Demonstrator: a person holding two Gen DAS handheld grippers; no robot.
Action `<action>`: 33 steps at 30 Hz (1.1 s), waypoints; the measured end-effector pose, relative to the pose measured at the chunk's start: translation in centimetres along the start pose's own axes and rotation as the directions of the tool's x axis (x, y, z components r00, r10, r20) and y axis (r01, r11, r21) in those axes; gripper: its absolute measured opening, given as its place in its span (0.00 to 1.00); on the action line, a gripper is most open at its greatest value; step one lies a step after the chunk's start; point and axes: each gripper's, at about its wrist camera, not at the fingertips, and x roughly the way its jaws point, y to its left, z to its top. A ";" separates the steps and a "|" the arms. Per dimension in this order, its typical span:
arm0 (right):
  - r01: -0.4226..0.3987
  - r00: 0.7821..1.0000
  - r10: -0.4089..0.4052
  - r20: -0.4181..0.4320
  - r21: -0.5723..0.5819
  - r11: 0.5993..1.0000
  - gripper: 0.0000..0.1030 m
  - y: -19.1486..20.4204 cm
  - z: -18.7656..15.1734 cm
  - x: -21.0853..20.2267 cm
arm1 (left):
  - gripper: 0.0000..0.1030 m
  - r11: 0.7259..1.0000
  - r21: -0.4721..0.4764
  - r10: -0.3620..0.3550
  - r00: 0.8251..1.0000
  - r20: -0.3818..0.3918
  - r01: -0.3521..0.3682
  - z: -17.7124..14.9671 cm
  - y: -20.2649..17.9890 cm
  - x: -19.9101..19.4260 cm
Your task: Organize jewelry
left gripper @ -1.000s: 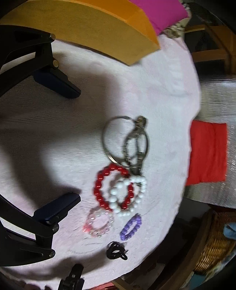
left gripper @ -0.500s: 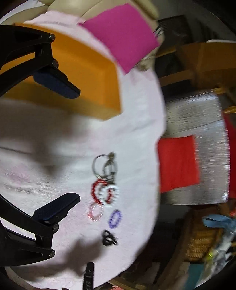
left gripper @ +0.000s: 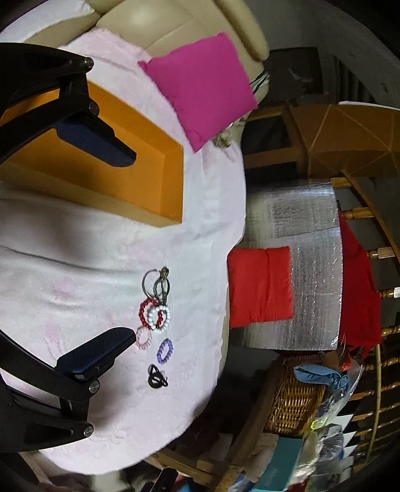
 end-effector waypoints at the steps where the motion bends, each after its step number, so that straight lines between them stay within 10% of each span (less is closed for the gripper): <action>1: 0.008 1.000 -0.007 0.005 -0.025 1.000 1.00 0.9 -0.3 -0.4 | 1.00 1.000 0.009 0.004 1.000 0.013 -0.004 -0.2 -0.3 -0.6; 33: 0.074 0.997 -0.077 -0.015 -0.155 0.985 1.00 4.9 -5.0 -0.7 | 1.00 0.995 0.019 0.099 0.995 0.021 -0.099 -0.3 0.3 -2.2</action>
